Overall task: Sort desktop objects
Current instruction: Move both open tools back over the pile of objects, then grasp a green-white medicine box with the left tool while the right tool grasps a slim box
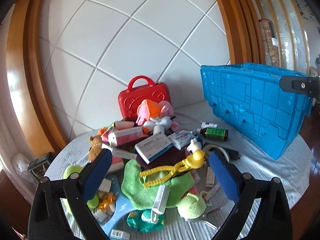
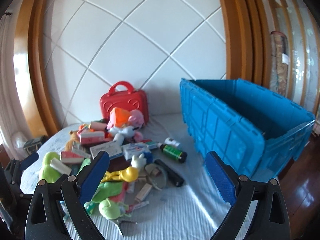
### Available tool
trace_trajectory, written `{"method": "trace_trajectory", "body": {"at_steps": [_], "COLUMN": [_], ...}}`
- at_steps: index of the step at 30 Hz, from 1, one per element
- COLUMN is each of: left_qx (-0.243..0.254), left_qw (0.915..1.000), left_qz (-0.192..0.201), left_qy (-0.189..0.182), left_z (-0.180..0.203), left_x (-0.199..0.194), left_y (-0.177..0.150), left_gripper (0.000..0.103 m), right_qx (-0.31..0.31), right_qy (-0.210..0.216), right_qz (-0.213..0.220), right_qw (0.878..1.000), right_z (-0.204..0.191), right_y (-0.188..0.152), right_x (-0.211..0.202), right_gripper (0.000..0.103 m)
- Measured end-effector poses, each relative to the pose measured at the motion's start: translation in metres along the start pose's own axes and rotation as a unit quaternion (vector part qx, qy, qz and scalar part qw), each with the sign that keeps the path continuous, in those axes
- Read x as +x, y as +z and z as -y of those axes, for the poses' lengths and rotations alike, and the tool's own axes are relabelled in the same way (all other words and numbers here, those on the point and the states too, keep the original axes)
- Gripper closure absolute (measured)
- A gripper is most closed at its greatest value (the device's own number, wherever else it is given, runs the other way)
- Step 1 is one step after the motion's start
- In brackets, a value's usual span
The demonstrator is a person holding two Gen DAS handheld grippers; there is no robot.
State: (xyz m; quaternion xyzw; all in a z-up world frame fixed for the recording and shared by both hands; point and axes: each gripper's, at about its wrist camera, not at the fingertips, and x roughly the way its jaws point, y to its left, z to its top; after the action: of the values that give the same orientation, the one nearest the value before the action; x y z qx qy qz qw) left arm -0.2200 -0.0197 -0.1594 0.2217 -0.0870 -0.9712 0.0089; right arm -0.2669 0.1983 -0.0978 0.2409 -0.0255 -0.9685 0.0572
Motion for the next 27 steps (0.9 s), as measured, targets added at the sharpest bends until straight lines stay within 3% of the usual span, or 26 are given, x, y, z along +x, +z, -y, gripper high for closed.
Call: {"method": "trace_trajectory", "body": {"at_steps": [10,14,20,27], "left_qx": [-0.019,-0.036,-0.035,-0.036], "left_qw": [0.9932,0.9883,0.9844,0.9862], "left_qz": [-0.087,-0.128,-0.159,-0.159], "left_qy": [0.075,0.075,0.067,0.029], "left_z": [-0.027,-0.036,-0.054,-0.079], "left_x": [0.009,0.014,0.024,0.040], "left_y": [-0.095,-0.133,-0.183,-0.200], "left_gripper": [0.004,0.004,0.004,0.004], "right_qx": [-0.029,-0.041,-0.070,-0.097], "right_qy": [0.076,0.107,0.130,0.165], "right_qz": [-0.069,-0.105,-0.131,-0.171], "right_qw": [0.994,0.988,0.980,0.967], "right_z": [0.001,-0.010,-0.038,-0.093], "right_y": [-0.050,-0.076,-0.091,-0.113], "right_x": [0.045,0.061,0.080,0.110], "right_gripper": [0.005,0.005,0.005,0.005]}}
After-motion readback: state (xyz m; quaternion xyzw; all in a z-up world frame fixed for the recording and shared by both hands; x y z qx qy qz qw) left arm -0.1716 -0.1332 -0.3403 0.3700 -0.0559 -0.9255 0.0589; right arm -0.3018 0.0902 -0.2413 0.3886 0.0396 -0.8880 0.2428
